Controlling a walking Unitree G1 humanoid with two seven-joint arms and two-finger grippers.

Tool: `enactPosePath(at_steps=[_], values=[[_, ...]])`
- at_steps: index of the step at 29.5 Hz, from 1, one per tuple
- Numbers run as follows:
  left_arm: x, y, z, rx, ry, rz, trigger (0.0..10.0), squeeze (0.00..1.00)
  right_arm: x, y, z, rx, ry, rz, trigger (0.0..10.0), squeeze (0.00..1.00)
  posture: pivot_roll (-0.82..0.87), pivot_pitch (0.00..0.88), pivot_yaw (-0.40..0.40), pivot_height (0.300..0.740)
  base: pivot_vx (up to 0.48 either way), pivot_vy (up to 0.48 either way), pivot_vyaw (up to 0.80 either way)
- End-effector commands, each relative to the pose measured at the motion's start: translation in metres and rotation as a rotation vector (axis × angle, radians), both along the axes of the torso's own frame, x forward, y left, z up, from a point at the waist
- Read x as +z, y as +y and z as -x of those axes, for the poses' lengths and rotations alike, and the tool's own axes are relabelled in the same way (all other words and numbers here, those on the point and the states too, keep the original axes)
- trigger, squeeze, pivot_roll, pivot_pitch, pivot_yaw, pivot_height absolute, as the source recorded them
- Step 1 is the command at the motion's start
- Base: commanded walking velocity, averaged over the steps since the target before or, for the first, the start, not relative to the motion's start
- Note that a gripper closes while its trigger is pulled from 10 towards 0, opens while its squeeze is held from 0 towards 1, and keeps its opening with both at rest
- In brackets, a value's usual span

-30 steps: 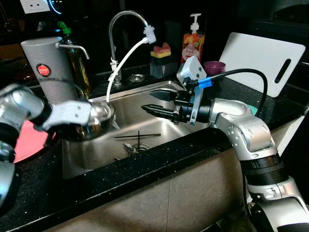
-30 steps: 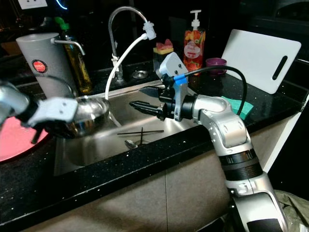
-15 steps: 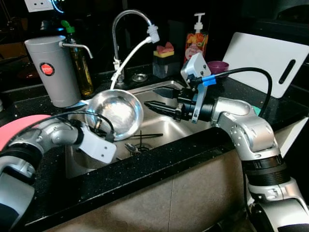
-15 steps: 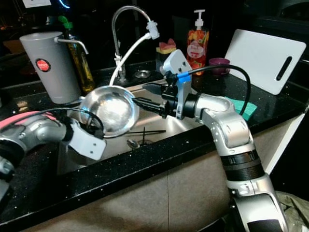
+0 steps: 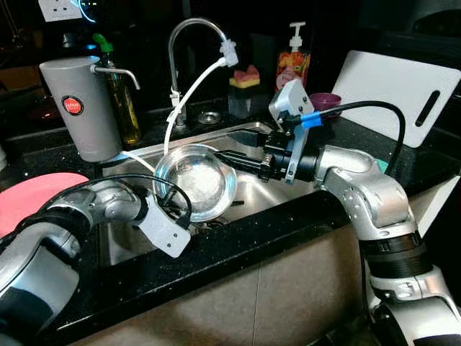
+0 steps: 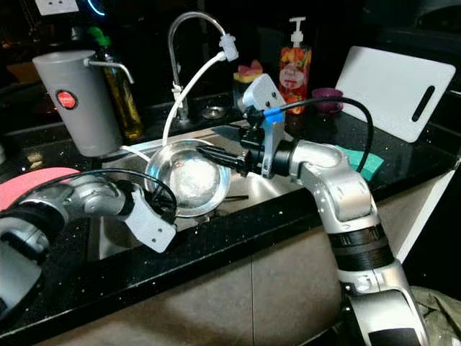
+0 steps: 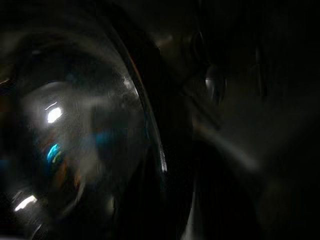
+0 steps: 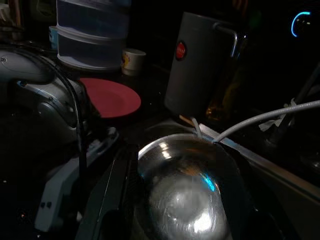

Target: Kitchen organization

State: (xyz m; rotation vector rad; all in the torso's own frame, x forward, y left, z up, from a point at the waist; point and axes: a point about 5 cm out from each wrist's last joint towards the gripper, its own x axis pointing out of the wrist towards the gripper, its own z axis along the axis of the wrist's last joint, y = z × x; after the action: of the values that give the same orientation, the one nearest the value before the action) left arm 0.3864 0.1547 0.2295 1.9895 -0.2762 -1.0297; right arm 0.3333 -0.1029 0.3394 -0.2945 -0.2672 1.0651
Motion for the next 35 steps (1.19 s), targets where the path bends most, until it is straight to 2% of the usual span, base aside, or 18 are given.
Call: enactPosePath(at_steps=[1,6,10,12,13,14,15,17,18,20,22,26,27,28,31,32,34,35], values=[[-0.017,0.011,0.001,0.042,0.035,-0.117,10.0,1.00,0.000,-0.001,0.003,0.003,-0.001,-0.012,10.0,0.00,0.02,0.094,0.072,0.740,0.000,0.000,0.00],[-0.019,0.015,0.000,0.066,0.035,-0.132,10.0,1.00,0.000,-0.003,0.004,-0.003,-0.003,-0.015,10.0,0.00,0.02,0.090,0.076,0.740,0.000,0.000,0.00],[-0.022,0.028,-0.003,0.245,0.121,-0.019,10.0,1.00,0.000,-0.002,0.004,-0.005,-0.003,-0.017,10.0,0.00,0.02,0.087,0.073,0.740,0.000,0.000,0.00],[-0.024,0.030,-0.003,0.276,0.152,0.002,10.0,1.00,0.000,-0.002,0.004,-0.004,-0.003,-0.018,10.0,0.00,0.02,0.087,0.073,0.740,0.000,0.000,0.00],[-0.024,0.032,-0.003,0.302,0.177,0.034,10.0,0.88,0.000,-0.002,0.004,-0.002,-0.004,-0.018,10.0,0.00,0.03,0.085,0.067,0.740,0.000,0.000,0.00],[-0.023,0.032,-0.003,0.323,0.190,0.081,10.0,0.34,0.000,-0.001,0.004,-0.001,-0.004,-0.019,10.0,0.00,0.03,0.085,0.067,0.740,0.000,0.000,0.00],[-0.018,0.032,-0.005,0.358,0.198,0.154,10.0,0.00,0.000,-0.001,0.004,-0.001,-0.004,-0.019,10.0,0.00,0.03,0.085,0.067,0.740,0.000,0.000,0.00],[-0.005,0.032,-0.010,0.423,0.210,0.322,10.0,0.00,0.000,-0.001,0.004,-0.001,-0.003,-0.021,10.0,0.00,0.03,0.085,0.067,0.740,0.000,0.000,0.00],[-0.005,0.032,-0.010,0.423,0.210,0.322,10.0,0.00,0.000,-0.001,0.004,-0.001,-0.003,-0.021,10.0,0.00,0.03,0.085,0.067,0.740,0.000,0.000,0.00],[0.007,0.034,-0.013,0.471,0.229,0.456,10.0,0.00,0.000,-0.001,0.004,-0.001,-0.003,-0.022,10.0,0.00,0.03,0.087,0.064,0.740,0.000,0.000,0.00],[0.027,0.035,-0.018,0.516,0.269,0.657,10.0,0.00,0.000,-0.001,0.004,0.000,-0.002,-0.027,10.0,0.00,0.03,0.091,0.058,0.740,0.000,0.000,0.00],[0.041,0.037,-0.020,0.541,0.286,0.768,10.0,0.00,0.000,0.000,0.004,0.001,0.000,-0.032,10.0,0.00,0.04,0.092,0.056,0.740,0.000,0.000,0.00],[0.060,0.044,-0.024,0.600,0.275,0.946,10.0,0.00,0.001,0.000,0.003,-0.002,-0.002,-0.049,10.0,0.00,0.04,0.098,0.046,0.740,0.000,0.000,0.00],[0.060,0.044,-0.024,0.600,0.275,0.946,10.0,0.00,0.001,0.000,0.003,-0.002,-0.002,-0.049,10.0,0.00,0.04,0.098,0.046,0.740,0.000,0.000,0.00],[0.071,0.052,-0.027,0.694,0.272,1.113,10.0,0.00,0.004,-0.001,0.003,-0.011,-0.007,-0.070,10.0,0.00,0.04,0.100,0.042,0.740,0.000,0.000,0.00],[0.071,0.052,-0.027,0.694,0.272,1.113,10.0,0.00,0.004,-0.001,0.003,-0.011,-0.007,-0.070,10.0,0.00,0.04,0.100,0.042,0.740,0.000,0.000,0.00],[0.081,0.064,-0.030,0.819,0.232,1.311,10.0,0.00,0.011,-0.006,0.000,-0.065,-0.033,-0.116,10.0,0.00,0.04,0.104,0.036,0.740,0.000,0.000,0.00],[0.081,0.064,-0.030,0.819,0.232,1.311,10.0,0.00,0.011,-0.006,0.000,-0.065,-0.033,-0.116,10.0,0.00,0.04,0.104,0.036,0.740,0.000,0.000,0.00]])
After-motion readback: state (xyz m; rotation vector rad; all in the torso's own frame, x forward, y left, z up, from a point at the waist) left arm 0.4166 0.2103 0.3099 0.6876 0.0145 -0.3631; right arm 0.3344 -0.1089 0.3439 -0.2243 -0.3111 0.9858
